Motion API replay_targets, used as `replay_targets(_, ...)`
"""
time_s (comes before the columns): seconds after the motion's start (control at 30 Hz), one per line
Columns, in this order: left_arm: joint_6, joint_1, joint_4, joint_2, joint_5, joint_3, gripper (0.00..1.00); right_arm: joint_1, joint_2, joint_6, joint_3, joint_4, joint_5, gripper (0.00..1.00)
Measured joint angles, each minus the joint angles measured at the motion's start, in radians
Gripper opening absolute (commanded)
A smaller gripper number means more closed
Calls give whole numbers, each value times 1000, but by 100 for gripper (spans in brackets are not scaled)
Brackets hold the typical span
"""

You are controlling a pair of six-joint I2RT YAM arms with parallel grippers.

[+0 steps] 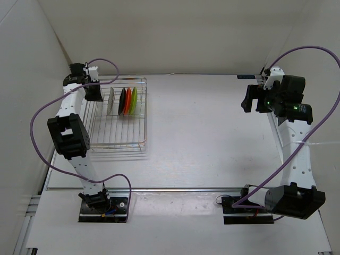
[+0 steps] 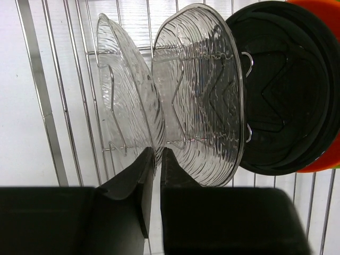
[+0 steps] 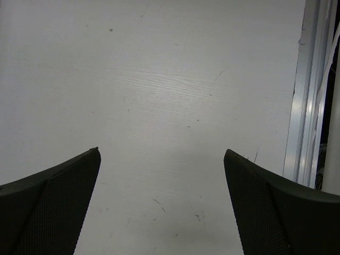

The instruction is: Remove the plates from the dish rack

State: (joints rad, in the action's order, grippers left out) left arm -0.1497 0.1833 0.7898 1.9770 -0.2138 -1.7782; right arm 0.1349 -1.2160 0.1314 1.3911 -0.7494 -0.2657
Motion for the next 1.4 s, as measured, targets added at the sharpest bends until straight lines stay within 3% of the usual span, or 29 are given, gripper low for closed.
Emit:
replay_targets(0.3, 0, 0, 8, 0, -5, -5, 11, 0, 0, 0, 0, -1, 0, 100)
replay_targets(0.5, -9, 0, 101, -7, -42, -106, 11, 0, 0, 0, 0, -3, 0, 100)
replay_targets(0.9, -176, -79, 233, -273, -40, -112, 11, 0, -20, 0, 8, -10, -13, 100)
replay_targets(1.17, -323, -301, 256, -406, 111, -92, 11, 0, -32, 0, 37, -18, -45, 100)
replay_targets(1.3, -405, -513, 228, -437, 299, -33, 11, 0, -44, -1, 82, -46, -97, 100)
replay_targets(1.4, -467, -732, 197, -439, 480, 2, 11, 0, -80, -1, 158, -79, -171, 100)
